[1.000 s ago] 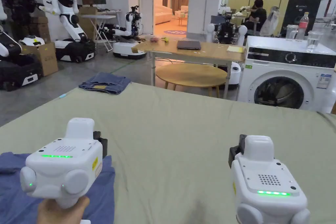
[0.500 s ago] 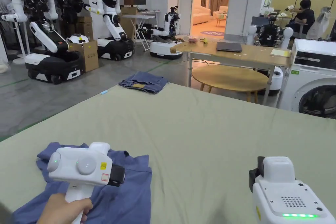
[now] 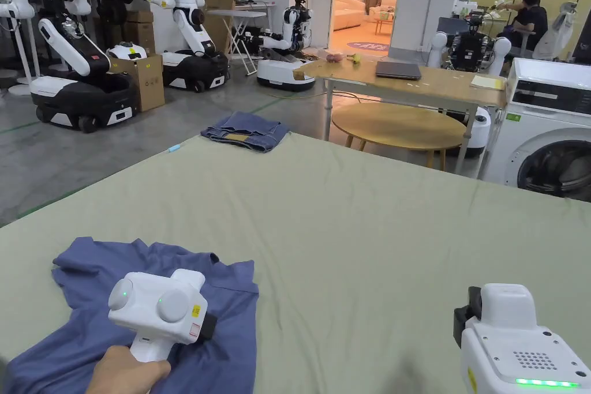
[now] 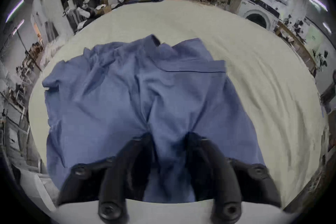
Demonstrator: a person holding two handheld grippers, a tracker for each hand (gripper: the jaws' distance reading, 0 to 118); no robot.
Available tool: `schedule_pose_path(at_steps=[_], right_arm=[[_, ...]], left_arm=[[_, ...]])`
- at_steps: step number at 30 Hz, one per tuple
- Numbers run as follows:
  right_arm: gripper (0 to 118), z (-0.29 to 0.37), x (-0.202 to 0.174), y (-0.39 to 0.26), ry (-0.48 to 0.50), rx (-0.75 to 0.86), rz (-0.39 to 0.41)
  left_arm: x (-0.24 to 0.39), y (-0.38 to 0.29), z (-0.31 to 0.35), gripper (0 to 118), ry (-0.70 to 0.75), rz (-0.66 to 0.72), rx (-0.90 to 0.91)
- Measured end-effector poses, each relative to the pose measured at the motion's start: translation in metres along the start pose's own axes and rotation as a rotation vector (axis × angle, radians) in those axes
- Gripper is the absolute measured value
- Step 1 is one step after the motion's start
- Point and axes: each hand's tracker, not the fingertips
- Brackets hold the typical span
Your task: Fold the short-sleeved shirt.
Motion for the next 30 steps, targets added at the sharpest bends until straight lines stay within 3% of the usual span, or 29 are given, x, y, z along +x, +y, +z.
schedule_pose_path(at_steps=[2,9,16,24,30], right_arm=[[0,0.001,0.0,-0.002,-0.003,-0.01,-0.005],[0,0.011,0.011,-0.004,-0.016,-0.012,-0.032],[0,0.032,0.038,0.004,-0.052,0.025,-0.07],[0,0.069,0.098,0.006,-0.158,0.058,-0.111],[0,0.103,0.157,-0.005,-0.289,0.061,-0.138]], left_arm=[[-0.002,-0.002,-0.001,4,-0.007,-0.006,0.021],[-0.004,0.002,0.043,3,-0.108,0.064,0.246],[0.039,0.062,0.12,3,-0.207,0.001,0.45],[0.161,0.133,0.195,3,-0.392,-0.162,0.582],[0.288,0.152,0.211,3,-0.565,-0.31,0.571]])
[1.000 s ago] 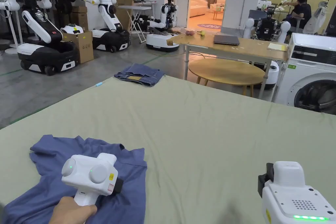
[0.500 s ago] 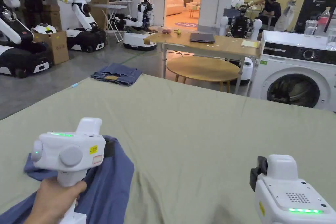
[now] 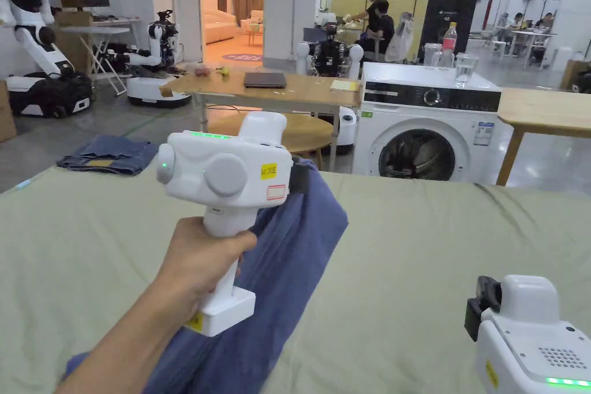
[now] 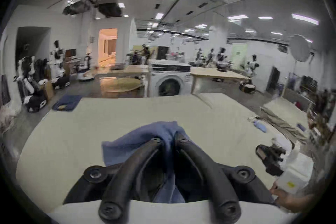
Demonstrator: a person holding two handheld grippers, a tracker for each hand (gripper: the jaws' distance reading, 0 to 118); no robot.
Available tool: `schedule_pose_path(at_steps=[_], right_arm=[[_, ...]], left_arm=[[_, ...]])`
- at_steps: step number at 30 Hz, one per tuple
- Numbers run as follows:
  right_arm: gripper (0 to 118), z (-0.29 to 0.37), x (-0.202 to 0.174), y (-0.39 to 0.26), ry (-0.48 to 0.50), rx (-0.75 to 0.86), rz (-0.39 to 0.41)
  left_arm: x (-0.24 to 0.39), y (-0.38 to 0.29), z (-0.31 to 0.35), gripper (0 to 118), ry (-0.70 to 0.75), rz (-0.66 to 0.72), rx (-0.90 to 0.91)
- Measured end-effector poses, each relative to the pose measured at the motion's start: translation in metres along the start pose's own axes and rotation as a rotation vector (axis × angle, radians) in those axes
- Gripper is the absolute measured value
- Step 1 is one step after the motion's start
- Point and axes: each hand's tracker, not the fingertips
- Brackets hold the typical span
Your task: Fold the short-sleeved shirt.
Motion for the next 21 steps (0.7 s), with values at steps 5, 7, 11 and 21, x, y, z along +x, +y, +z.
schedule_pose_path(at_steps=[5,7,11,21], right_arm=[[0,0.023,0.059,-0.007,-0.116,-0.002,-0.003],[0,0.031,0.081,-0.012,-0.158,-0.012,-0.017],[0,0.046,0.119,-0.022,-0.232,-0.037,-0.031],[0,0.059,0.148,-0.038,-0.292,-0.086,-0.044]], left_arm=[[0.096,0.001,-0.066,3,-0.177,-0.062,-0.078],[0.129,-0.009,-0.085,3,-0.238,-0.064,-0.106],[0.182,-0.042,-0.117,3,-0.324,-0.07,-0.187],[0.2,-0.12,-0.149,42,-0.346,-0.024,-0.335]])
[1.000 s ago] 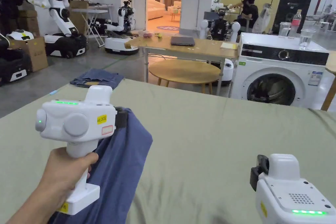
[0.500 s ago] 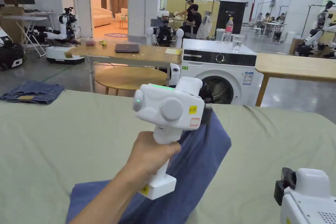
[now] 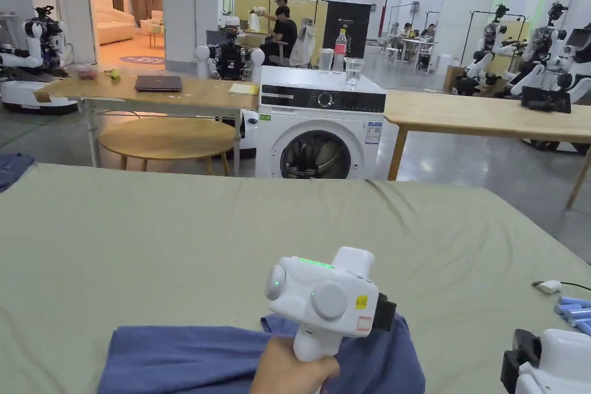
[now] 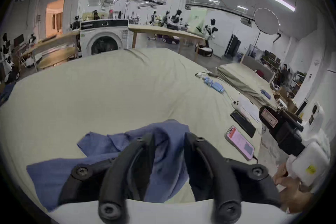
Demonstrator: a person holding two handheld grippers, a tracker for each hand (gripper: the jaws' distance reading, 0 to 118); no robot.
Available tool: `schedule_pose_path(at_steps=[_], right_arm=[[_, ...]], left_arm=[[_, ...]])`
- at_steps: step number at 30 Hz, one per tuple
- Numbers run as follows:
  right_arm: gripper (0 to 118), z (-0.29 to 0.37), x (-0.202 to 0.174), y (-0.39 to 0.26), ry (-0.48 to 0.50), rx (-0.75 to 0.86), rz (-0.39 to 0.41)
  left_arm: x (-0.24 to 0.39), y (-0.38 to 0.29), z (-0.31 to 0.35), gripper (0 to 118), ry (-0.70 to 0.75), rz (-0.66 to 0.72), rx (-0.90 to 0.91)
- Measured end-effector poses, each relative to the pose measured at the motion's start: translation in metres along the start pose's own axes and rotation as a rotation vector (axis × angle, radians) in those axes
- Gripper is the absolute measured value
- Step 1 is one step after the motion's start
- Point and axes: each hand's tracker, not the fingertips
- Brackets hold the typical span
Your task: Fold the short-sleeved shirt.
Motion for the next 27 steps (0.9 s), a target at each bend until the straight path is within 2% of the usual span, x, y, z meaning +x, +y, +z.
schedule_pose_path(at_steps=[1,2,10,11,12,14,15,24,27], right_arm=[[0,0.0,-0.001,0.0,0.005,-0.002,-0.001],[0,0.0,-0.004,0.001,0.011,-0.002,0.0],[0,0.003,-0.043,0.016,0.092,0.023,-0.003],[0,0.003,-0.048,0.018,0.103,0.027,-0.004],[0,0.004,-0.055,0.02,0.118,0.032,-0.005],[0,0.003,-0.068,0.023,0.144,0.04,-0.003],[0,0.003,-0.076,0.024,0.158,0.044,-0.004],[0,-0.006,-0.127,0.028,0.26,0.042,0.003],[0,-0.01,-0.136,0.028,0.277,0.031,0.005]], left_arm=[[-0.003,-0.002,0.004,58,-0.006,0.011,0.003],[-0.006,-0.004,0.008,60,-0.007,0.024,0.015],[-0.038,-0.029,0.09,58,0.118,0.067,0.23],[-0.042,-0.034,0.1,50,0.139,0.073,0.252],[-0.048,-0.042,0.111,37,0.167,0.077,0.275],[-0.059,-0.055,0.13,4,0.252,0.082,0.297],[-0.065,-0.062,0.139,0,0.3,0.082,0.306],[-0.147,-0.094,0.199,0,0.459,0.214,0.254],[-0.186,-0.093,0.206,0,0.47,0.338,0.192]])
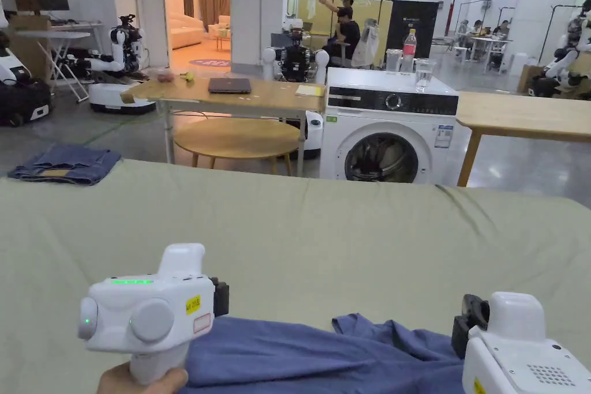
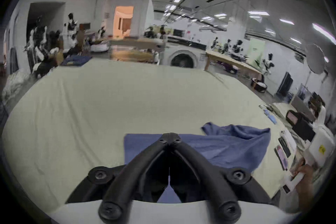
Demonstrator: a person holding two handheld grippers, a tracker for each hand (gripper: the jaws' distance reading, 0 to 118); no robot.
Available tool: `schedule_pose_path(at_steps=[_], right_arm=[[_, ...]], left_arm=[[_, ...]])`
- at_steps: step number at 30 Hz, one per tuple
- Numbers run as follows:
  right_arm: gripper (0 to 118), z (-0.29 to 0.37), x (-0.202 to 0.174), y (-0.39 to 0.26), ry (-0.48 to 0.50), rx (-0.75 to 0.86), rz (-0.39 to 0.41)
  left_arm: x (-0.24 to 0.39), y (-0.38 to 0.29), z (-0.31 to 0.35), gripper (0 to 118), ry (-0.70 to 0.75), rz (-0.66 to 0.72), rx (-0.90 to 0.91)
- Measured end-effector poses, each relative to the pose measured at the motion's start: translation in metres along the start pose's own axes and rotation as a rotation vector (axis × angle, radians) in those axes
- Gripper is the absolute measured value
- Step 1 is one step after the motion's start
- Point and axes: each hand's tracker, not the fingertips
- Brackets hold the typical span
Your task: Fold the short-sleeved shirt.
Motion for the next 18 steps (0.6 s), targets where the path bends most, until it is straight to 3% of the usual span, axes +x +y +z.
schedule_pose_path(at_steps=[4,5,8,10,11,12,17,18], right_arm=[[0,-0.009,-0.005,-0.002,0.016,-0.014,0.006],[0,-0.011,-0.006,-0.002,0.017,-0.019,0.009],[0,-0.017,-0.006,-0.004,0.02,-0.027,0.013],[0,-0.02,-0.004,-0.006,0.016,-0.033,0.018],[0,-0.021,-0.002,-0.007,0.013,-0.038,0.019],[0,-0.022,-0.001,-0.008,0.01,-0.044,0.018],[0,-0.029,0.013,-0.017,-0.016,-0.072,0.023],[0,-0.03,0.017,-0.018,-0.023,-0.08,0.023]], left_arm=[[-0.039,0.017,-0.034,0,0.014,0.059,-0.125],[-0.047,0.021,-0.044,15,0.01,0.065,-0.164],[-0.063,0.032,-0.075,29,0.015,0.098,-0.272],[-0.07,0.036,-0.096,50,0.023,0.111,-0.319],[-0.074,0.037,-0.107,73,0.032,0.117,-0.343],[-0.073,0.032,-0.117,79,0.058,0.119,-0.361],[-0.07,0.016,-0.166,74,0.117,0.061,-0.467],[-0.068,0.011,-0.174,68,0.132,0.044,-0.487]])
